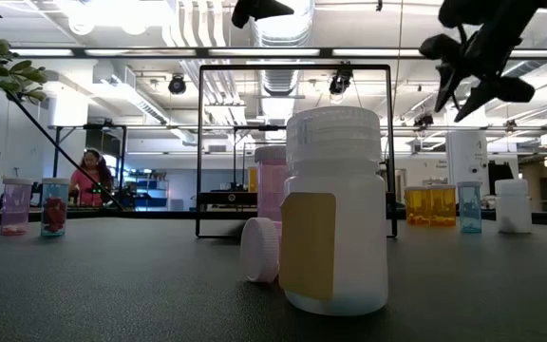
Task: Pick and place medicine bottles onto shelf by color
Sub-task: Put the bottom orange pill bottle aligned with the other orange pill bottle on the shelf
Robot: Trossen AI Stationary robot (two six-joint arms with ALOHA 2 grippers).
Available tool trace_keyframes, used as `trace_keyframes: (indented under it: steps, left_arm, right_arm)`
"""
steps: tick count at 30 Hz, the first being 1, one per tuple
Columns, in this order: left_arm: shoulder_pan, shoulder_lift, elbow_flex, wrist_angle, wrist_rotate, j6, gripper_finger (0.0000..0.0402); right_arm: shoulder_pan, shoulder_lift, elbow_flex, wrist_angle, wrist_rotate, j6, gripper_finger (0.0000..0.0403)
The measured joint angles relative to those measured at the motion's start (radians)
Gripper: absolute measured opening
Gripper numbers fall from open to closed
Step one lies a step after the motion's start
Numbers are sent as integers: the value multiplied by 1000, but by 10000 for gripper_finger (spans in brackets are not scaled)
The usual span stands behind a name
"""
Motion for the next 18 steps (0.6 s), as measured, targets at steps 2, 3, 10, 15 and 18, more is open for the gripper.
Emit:
trace_keyframes:
  steps: [2,3,10,15,18]
  left_arm:
    - [0,0,0,0,0,1,240]
    - [0,0,0,0,0,4,240]
    - [0,0,0,-2,0,21,240]
    - [0,0,0,-36,-1,21,240]
    - [0,0,0,-51,-1,21,240]
  right_arm:
    - [0,22,2,-28,9,-12,178]
    - [0,33,2,-44,11,-16,178]
    - [0,108,1,-60,11,-55,178]
    - [0,179,1,-80,21,-125,174]
    - [0,203,2,-79,37,-152,154]
